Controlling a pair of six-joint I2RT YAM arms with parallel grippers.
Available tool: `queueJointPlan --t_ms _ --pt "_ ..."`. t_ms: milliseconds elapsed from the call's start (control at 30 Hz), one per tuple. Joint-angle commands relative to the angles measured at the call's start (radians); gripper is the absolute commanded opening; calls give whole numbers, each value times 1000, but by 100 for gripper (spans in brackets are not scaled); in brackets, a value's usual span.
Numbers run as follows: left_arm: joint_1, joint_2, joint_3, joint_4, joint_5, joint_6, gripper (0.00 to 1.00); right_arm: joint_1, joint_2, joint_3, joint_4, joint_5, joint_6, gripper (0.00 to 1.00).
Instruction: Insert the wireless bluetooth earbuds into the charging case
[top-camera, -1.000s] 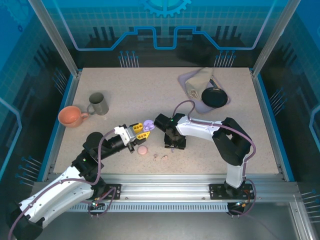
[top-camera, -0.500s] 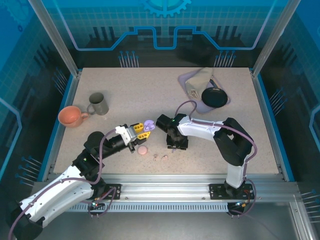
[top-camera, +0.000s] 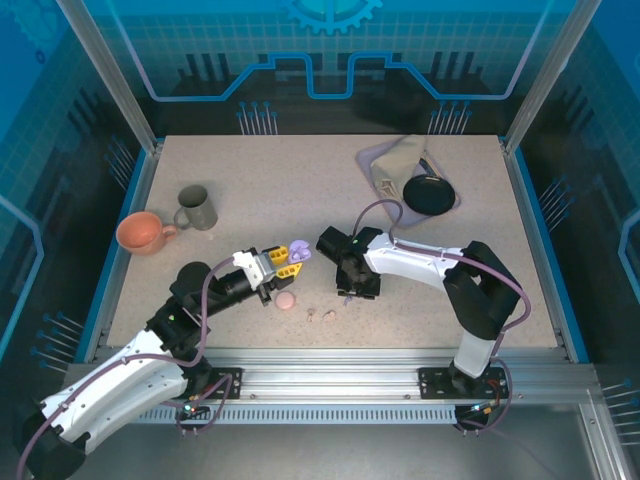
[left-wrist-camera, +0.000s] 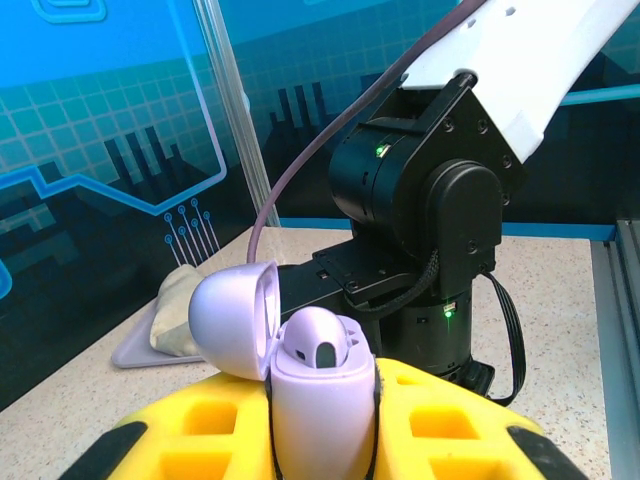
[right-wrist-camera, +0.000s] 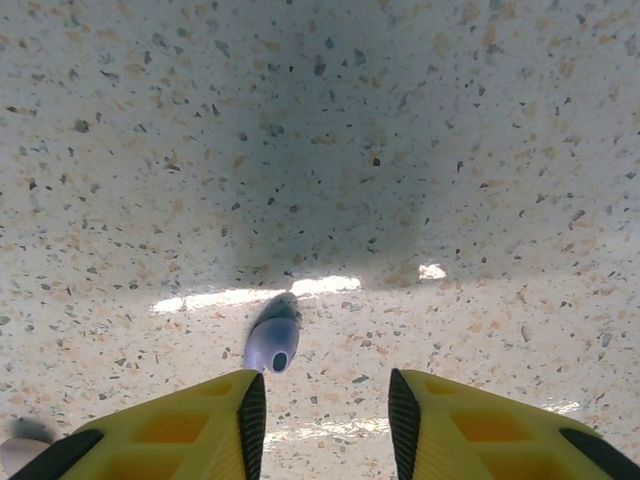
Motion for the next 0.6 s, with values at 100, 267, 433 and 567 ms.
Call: queueJointPlan --t_ms 100,267,433,567 --pt "-5 -5 1 25 17 4 0 -9 20 -19 -9 -4 18 40" --pt "-5 -4 1 25 15 3 0 -8 34 -16 -9 -2 15 40" --pt "-5 -5 2 23 15 3 0 -9 38 -22 -8 -4 15 40" --pt "-6 -5 3 23 15 3 0 -11 43 -25 -6 -5 17 40"
